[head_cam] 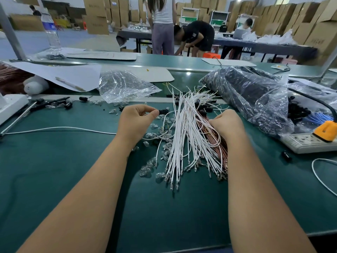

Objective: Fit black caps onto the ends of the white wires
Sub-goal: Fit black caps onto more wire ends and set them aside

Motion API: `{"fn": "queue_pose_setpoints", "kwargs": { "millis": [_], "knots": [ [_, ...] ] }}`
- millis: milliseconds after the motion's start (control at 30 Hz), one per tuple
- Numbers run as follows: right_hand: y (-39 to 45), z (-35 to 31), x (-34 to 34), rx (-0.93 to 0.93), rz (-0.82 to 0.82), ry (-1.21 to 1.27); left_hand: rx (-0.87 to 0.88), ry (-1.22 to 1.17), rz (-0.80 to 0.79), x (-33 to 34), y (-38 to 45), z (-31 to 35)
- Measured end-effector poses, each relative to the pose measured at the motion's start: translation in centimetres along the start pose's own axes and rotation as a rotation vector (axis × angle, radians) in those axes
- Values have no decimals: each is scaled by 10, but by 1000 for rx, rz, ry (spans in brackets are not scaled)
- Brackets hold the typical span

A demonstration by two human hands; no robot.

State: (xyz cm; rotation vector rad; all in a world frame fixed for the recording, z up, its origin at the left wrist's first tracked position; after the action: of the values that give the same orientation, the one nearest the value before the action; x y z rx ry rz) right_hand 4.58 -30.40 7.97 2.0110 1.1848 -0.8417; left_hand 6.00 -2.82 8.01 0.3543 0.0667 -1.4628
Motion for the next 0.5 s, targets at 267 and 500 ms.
{"fn": "queue_pose_setpoints", "kwargs": {
  "millis": [267,500],
  "knots": [
    [-3,2,-8,12,35,-32,15,-1,-2,0,-1,1],
    [-16,-25,-27,-146,335,143,30,-53,21,-1,-1,1]
  ]
}}
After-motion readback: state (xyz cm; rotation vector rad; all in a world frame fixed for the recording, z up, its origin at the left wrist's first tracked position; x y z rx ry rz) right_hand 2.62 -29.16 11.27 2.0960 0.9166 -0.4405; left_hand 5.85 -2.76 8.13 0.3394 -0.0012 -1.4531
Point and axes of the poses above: each hand's wrist, its own y-axis towards the middle knuckle, its own x-axis out of the palm, z = x × y, the point moved 6 cm from there along y, towards the middle knuckle, and after that the axes turned 12 degrees about -x, right-handed, at the moved point
